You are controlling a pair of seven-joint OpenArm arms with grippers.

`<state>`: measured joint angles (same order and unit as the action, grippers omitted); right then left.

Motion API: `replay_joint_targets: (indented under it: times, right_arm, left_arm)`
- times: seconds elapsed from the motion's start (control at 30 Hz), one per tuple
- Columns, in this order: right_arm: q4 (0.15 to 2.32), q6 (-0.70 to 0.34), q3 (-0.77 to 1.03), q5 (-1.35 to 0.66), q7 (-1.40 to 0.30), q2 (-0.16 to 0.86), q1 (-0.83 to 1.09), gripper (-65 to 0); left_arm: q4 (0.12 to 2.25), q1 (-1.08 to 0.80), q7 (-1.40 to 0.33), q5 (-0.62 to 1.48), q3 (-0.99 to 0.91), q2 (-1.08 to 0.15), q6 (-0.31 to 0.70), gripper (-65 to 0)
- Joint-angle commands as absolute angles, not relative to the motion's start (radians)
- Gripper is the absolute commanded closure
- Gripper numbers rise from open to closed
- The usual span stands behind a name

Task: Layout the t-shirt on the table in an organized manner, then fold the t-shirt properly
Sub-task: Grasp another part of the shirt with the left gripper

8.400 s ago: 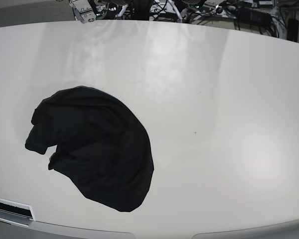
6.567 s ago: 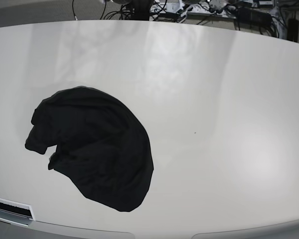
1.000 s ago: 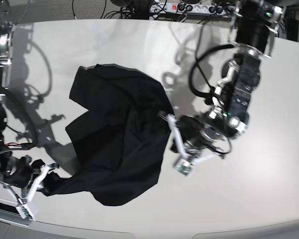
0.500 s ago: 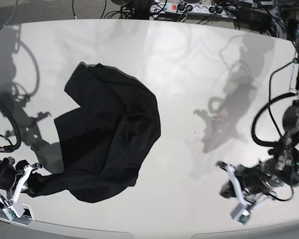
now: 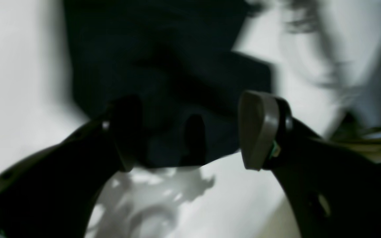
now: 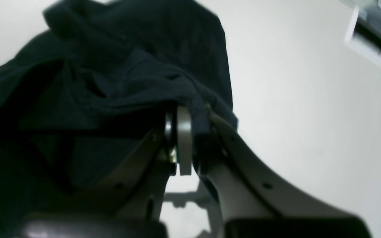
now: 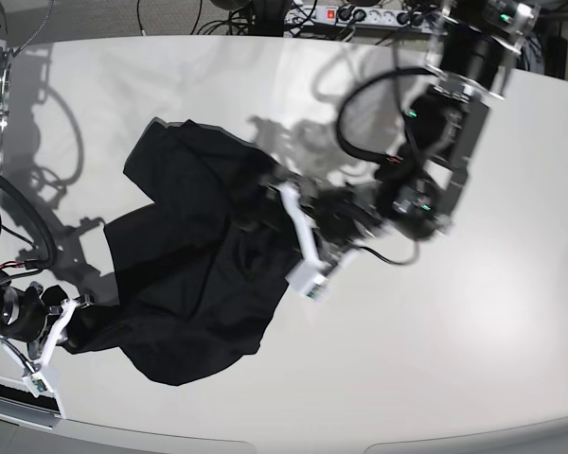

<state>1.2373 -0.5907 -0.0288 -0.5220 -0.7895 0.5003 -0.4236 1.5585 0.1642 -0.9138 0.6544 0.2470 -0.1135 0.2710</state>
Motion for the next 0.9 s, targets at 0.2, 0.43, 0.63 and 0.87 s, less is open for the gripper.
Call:
replay_joint_targets:
  times: [0.2,0.43,0.63,0.87]
  right_arm:
    - [1.255,-0.626,-0.02,-0.546,-0.763,0.513,-0.46,0.0]
    - [1.255,-0.626,-0.02,-0.546,-0.78,0.516,-0.46,0.0]
    - [1.255,-0.627,-0.02,-0.557,-0.779,0.516,-0.46,0.0]
    - [1.255,-0.636,-0.02,-0.556,-0.778,0.516,-0.46,0.0]
  left_arm:
    - [1.573,0.039,-0.737,0.414,0.241,0.157,0.17,-46.0]
    - [1.435,0.029,-0.561,0.347,0.272,0.157,0.072,-46.0]
    - [1.219,0.117,-0.447,0.384,0.272,0.157,0.114,-46.0]
    - [1.227,0.161,-0.582,0.477,0.272,0.157,0.165,-46.0]
